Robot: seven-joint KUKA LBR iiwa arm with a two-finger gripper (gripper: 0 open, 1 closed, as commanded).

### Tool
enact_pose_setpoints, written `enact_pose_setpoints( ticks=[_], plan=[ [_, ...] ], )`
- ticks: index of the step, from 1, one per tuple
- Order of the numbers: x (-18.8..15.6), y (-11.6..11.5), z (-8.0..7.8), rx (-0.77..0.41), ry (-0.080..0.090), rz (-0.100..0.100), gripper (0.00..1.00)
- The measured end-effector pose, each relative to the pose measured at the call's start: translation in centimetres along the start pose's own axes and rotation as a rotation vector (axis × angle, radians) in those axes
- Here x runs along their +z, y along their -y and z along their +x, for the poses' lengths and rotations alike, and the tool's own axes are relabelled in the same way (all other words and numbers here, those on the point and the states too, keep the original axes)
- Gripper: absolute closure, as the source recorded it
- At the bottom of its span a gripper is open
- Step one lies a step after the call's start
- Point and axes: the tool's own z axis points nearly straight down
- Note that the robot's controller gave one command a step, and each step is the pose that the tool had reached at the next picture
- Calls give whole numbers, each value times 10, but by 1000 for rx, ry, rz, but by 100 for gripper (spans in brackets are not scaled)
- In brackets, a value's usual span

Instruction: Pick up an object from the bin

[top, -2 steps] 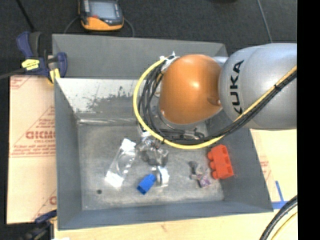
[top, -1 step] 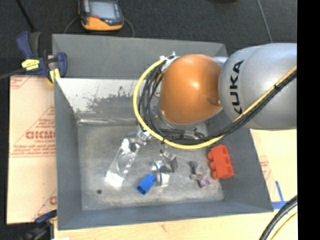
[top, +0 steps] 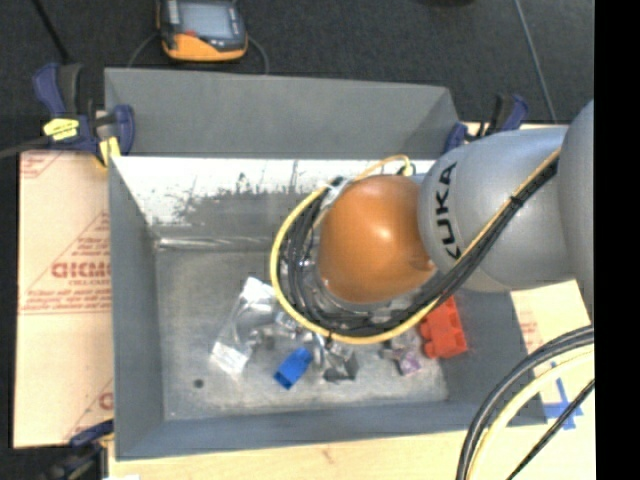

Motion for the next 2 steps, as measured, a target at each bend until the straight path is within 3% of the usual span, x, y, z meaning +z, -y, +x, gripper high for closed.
enact_pose_setpoints(
  ticks=[1,2],
  plan=[
    [33,6,-6,-15,8,7,0],
    [24,9,-17,-18,41,26,100]
  ],
)
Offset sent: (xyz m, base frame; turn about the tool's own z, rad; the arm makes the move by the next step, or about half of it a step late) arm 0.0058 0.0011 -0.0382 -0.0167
